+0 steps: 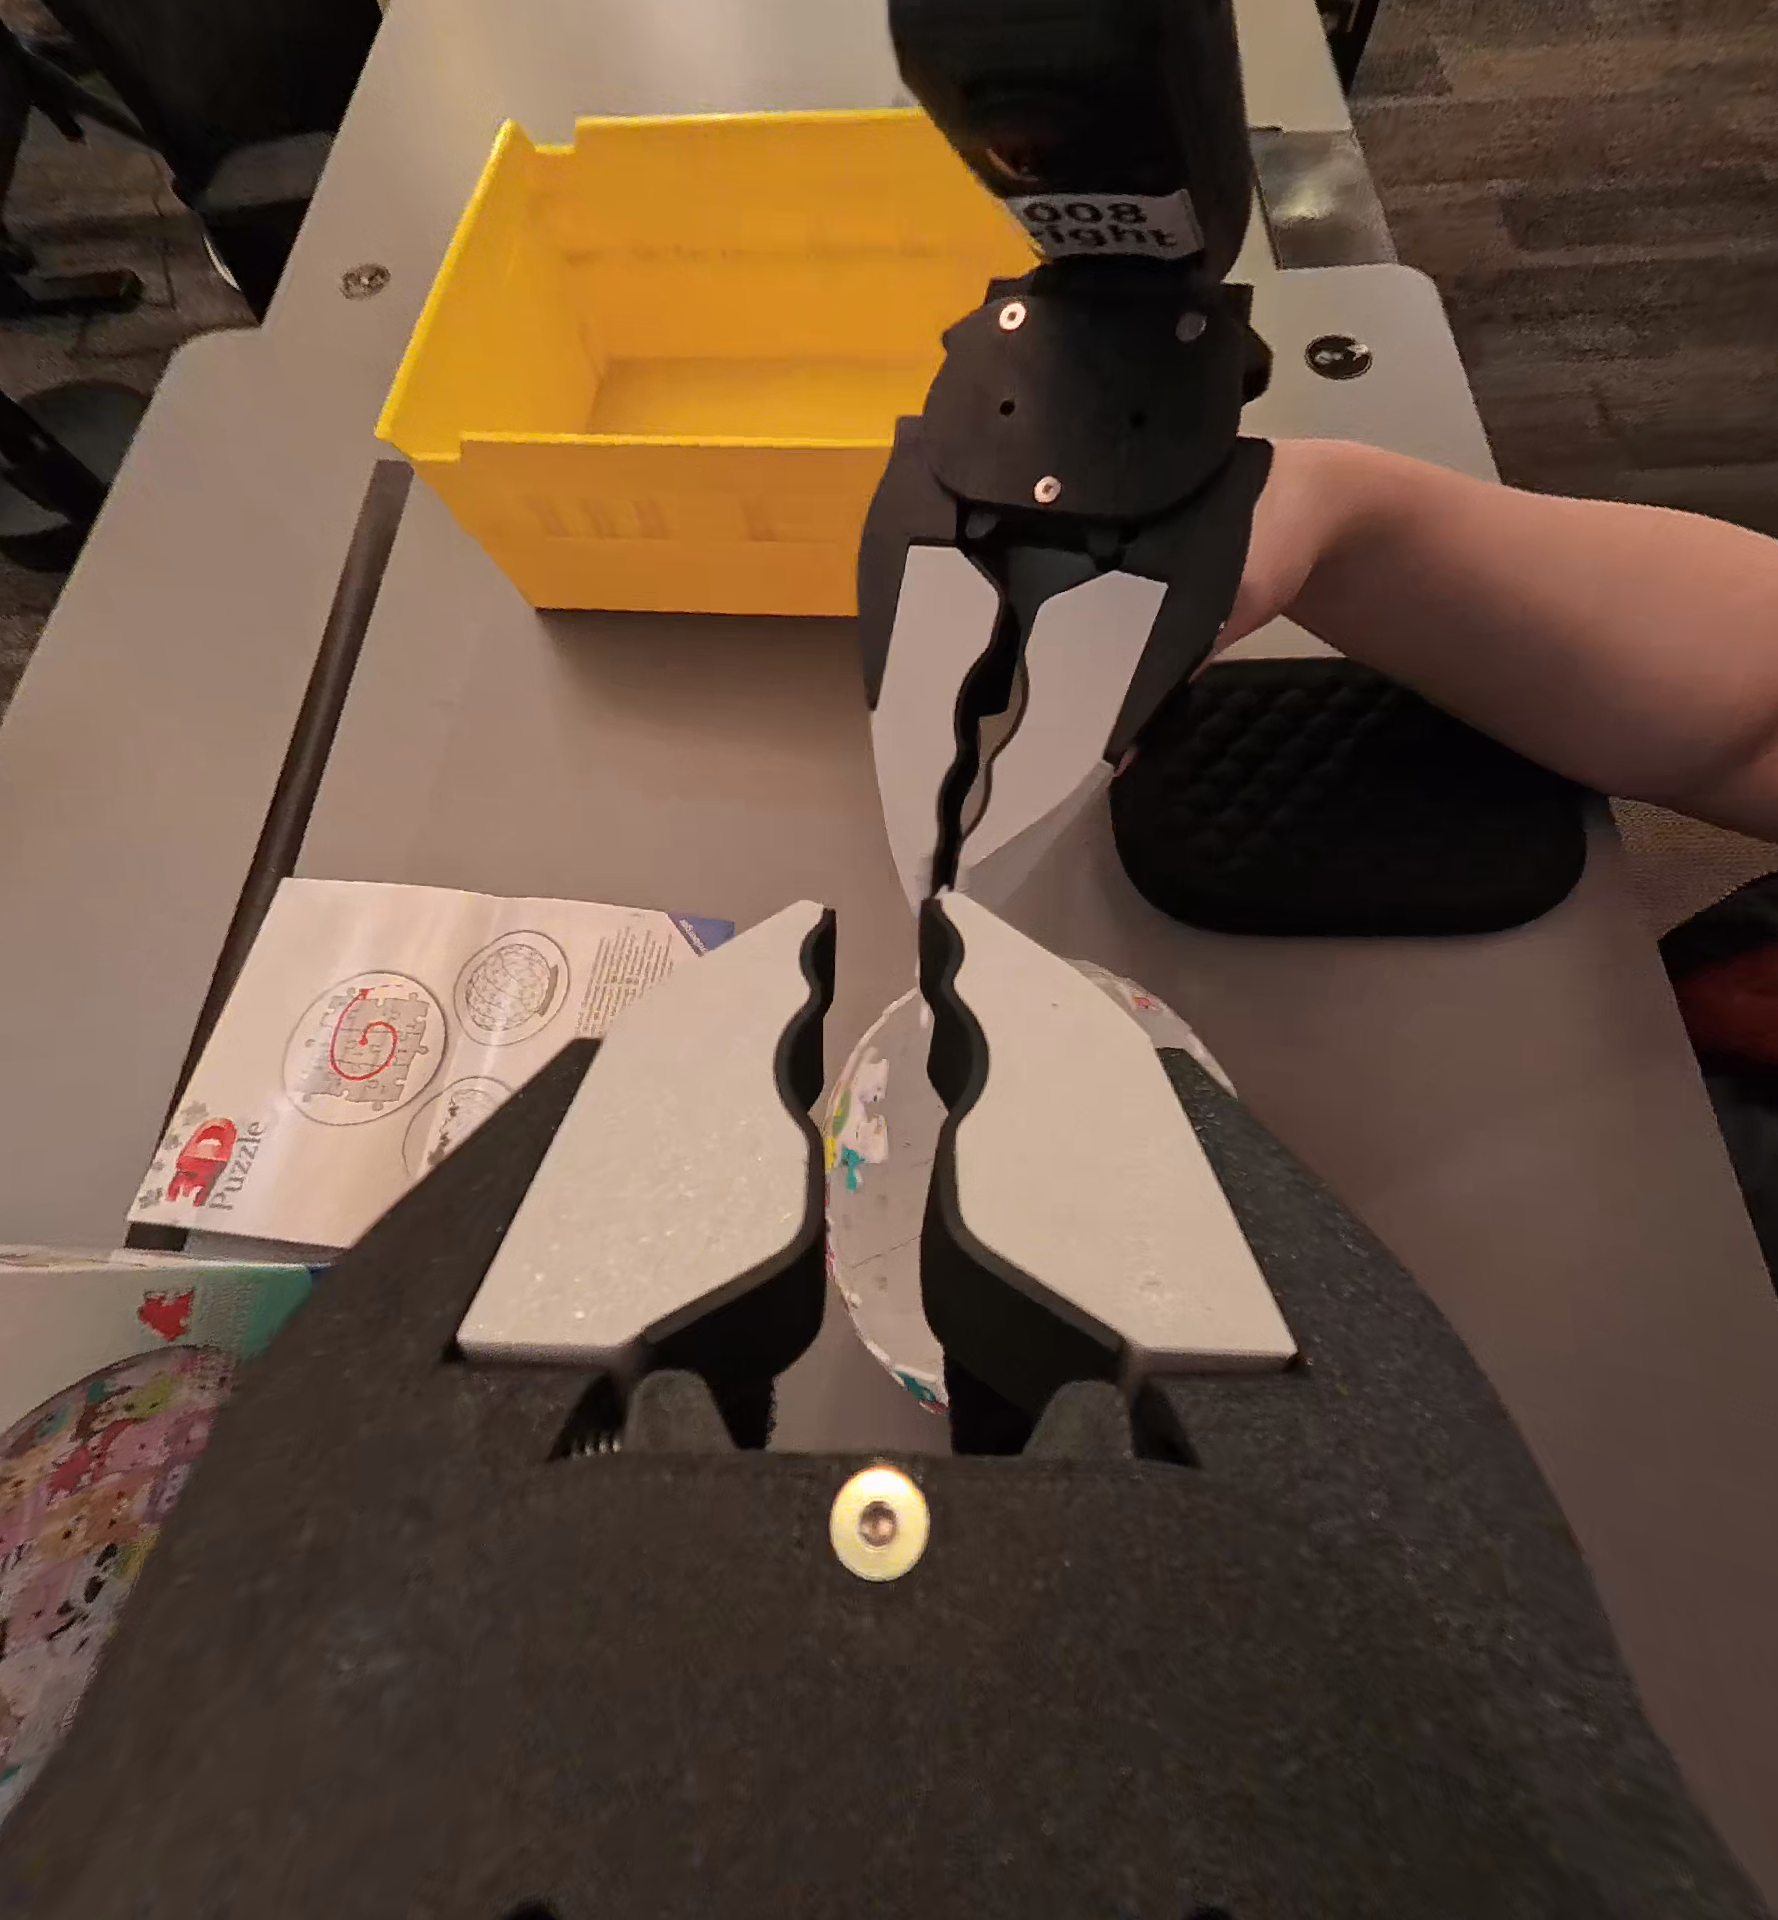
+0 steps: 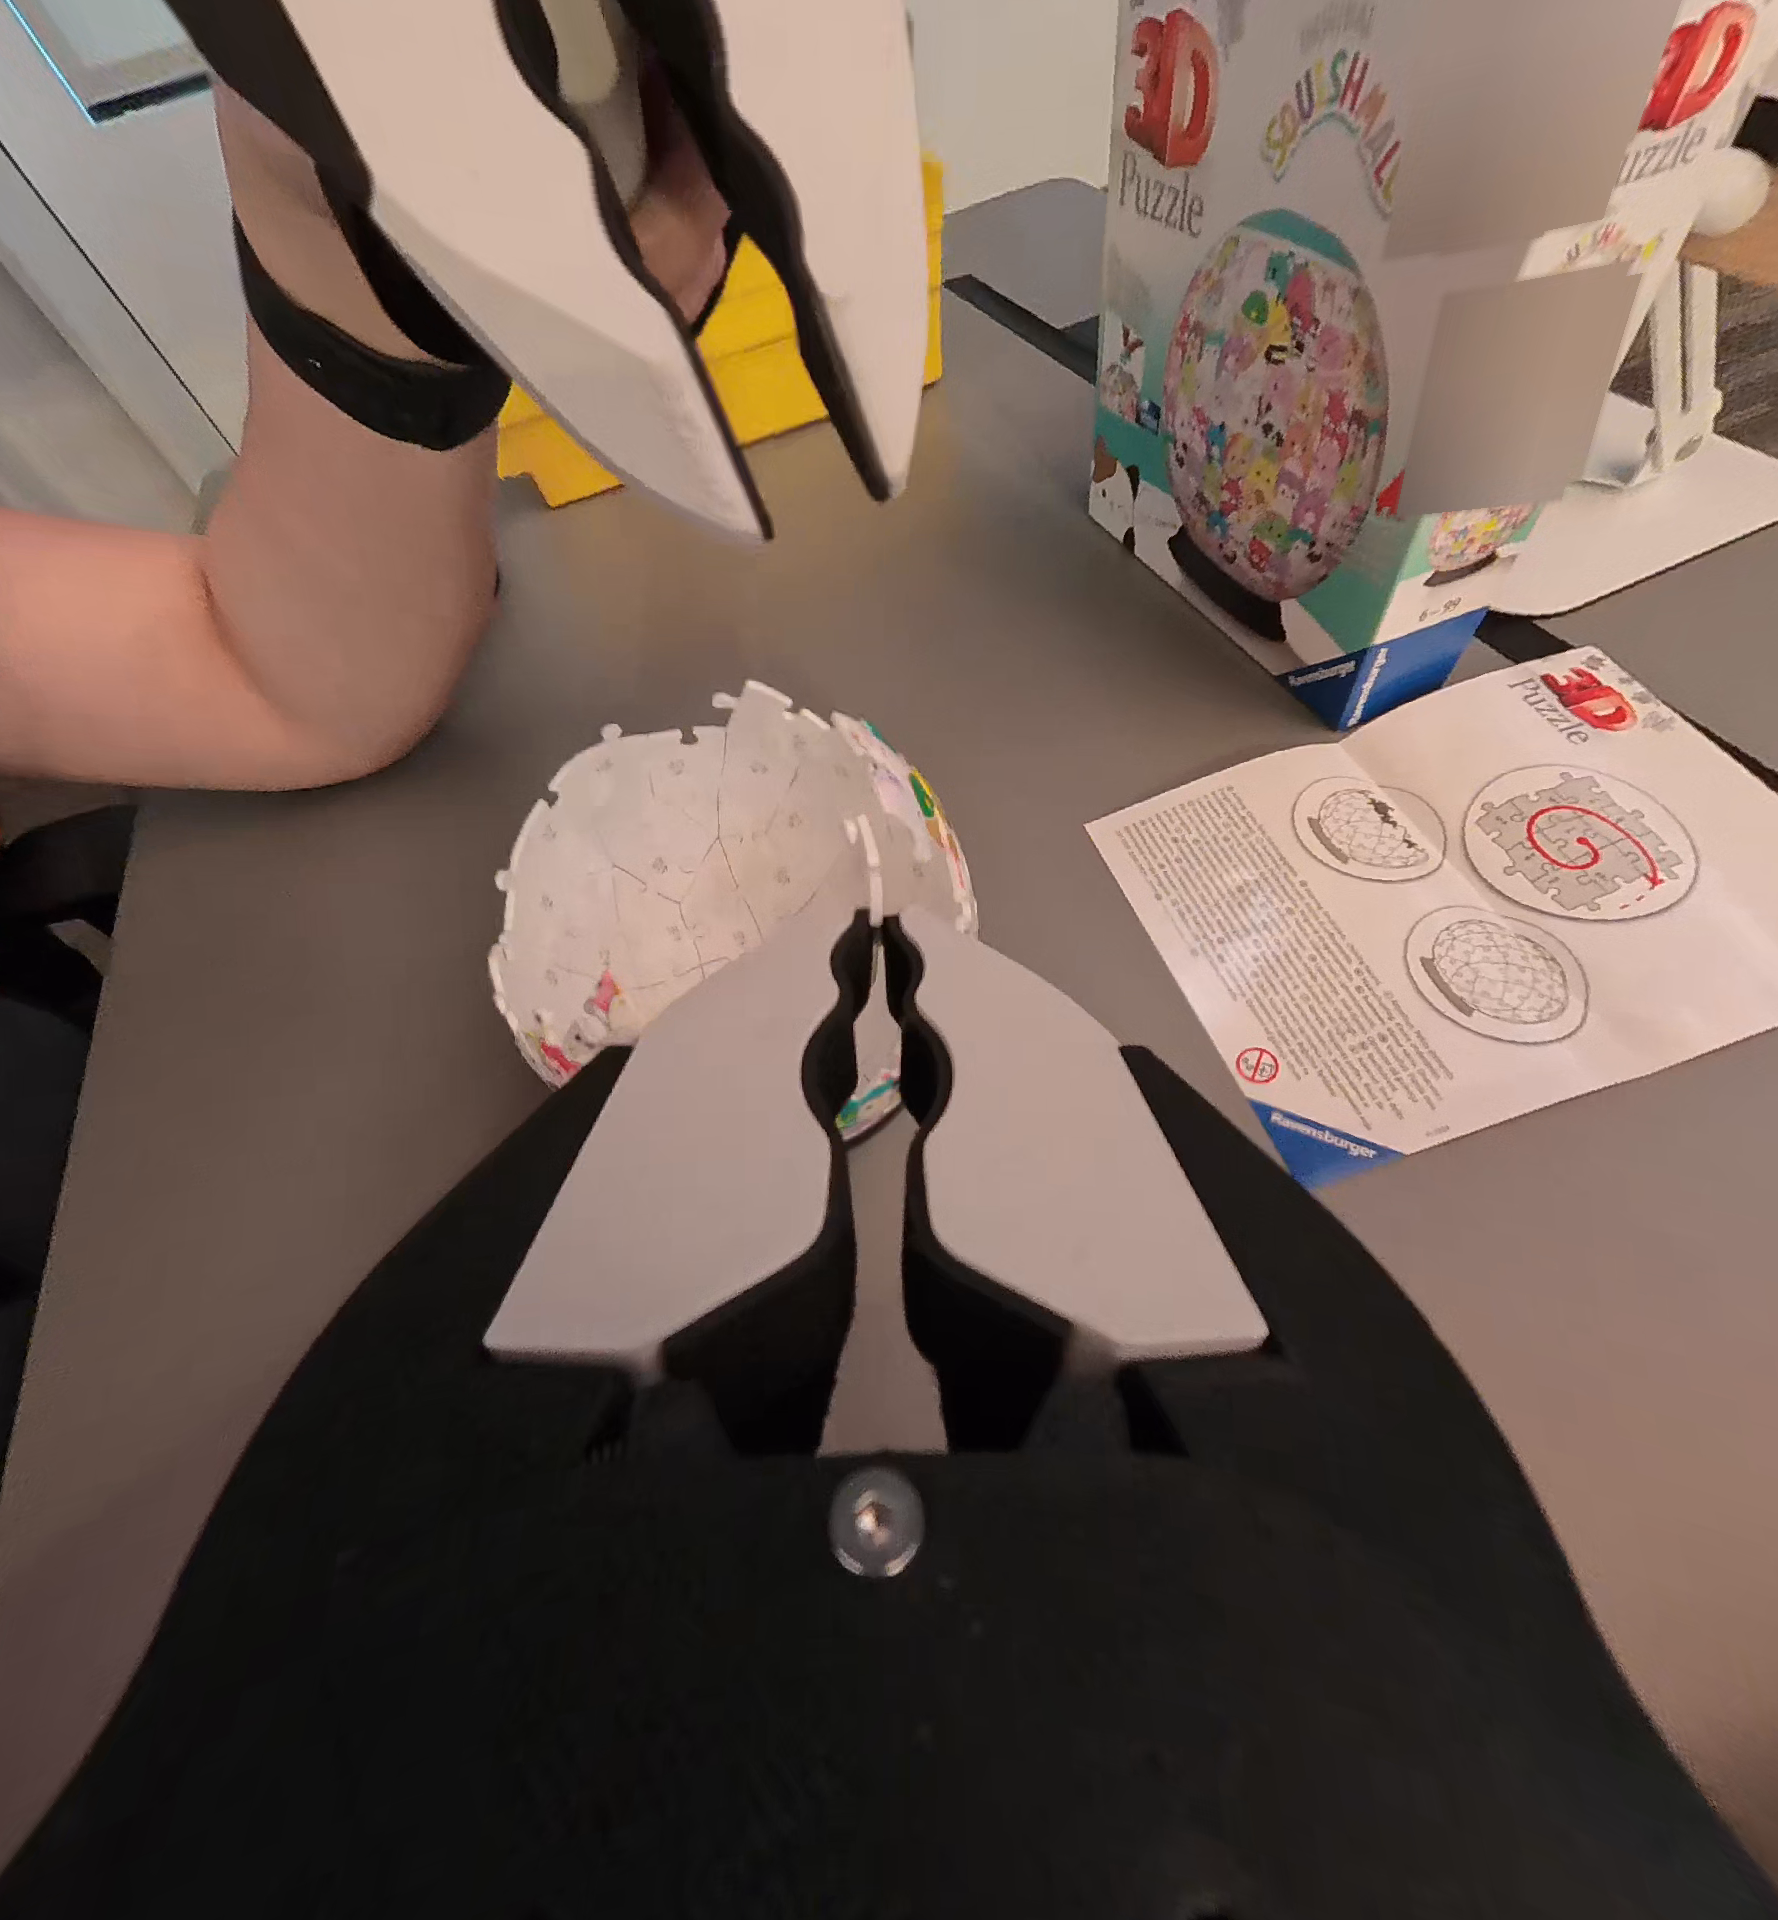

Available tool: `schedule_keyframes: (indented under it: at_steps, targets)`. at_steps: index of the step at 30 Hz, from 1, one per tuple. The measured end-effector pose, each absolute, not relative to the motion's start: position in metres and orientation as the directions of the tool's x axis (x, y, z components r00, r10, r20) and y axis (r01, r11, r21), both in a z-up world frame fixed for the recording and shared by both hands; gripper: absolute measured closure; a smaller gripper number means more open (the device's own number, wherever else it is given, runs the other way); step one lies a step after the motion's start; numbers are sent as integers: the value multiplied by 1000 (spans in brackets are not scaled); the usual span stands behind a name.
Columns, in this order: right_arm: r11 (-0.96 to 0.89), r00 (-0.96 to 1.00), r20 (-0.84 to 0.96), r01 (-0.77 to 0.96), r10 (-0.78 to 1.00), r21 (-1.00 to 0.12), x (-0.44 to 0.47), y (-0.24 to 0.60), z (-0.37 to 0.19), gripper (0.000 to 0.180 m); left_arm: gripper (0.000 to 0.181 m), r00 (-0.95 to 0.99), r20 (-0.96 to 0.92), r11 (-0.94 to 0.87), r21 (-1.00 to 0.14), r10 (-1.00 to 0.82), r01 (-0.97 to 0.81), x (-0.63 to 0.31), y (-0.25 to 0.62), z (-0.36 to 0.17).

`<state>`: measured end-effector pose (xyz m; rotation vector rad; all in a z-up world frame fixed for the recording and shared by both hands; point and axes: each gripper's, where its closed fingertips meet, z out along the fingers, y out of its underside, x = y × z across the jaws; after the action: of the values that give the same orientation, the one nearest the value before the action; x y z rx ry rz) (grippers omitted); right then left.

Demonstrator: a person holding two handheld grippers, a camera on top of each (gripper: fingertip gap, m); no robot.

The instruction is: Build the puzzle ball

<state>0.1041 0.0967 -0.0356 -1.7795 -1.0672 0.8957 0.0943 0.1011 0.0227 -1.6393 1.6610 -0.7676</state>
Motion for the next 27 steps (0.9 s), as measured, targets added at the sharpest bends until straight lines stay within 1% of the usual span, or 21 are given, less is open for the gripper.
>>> schedule_keyframes:
  at_steps: [1,2,5,8,11,15,17,21,25,27]
  targets:
    - [-264,379,-138,303,915,-916,104,97,-37,177,171,9,-50,34,-795,-999,-606,96,102,19]
    - [-249,371,-127,303,920,-920,102,95,-36,177,171,9,-43,28,-785,-999,-619,97,105,16]
    - [-195,384,-66,307,921,-931,99,93,-31,177,169,-13,-24,27,-778,-1000,-627,99,105,9]
    - [-151,397,-7,334,918,-931,98,92,-28,177,164,-40,-21,42,-748,-999,-662,98,101,-2]
    - [-133,387,11,343,922,-930,95,89,-28,177,164,-38,-56,66,-720,-998,-691,98,105,-11]
    - [-123,385,24,352,923,-928,93,87,-27,177,165,-64,-19,58,-719,-998,-692,98,101,-13]
    - [-122,379,23,352,925,-928,91,85,-27,177,165,-93,-5,70,-699,-996,-711,97,95,-18]
    - [-117,389,47,387,920,-915,92,88,-33,177,167,-101,-41,103,-666,-994,-739,97,95,-26]
    - [-119,421,66,399,905,-909,96,93,-34,177,165,-113,5,79,-681,-994,-728,96,91,-23]
    - [-109,423,62,368,904,-923,96,93,-29,177,164,-124,35,65,-691,-992,-720,96,88,-21]
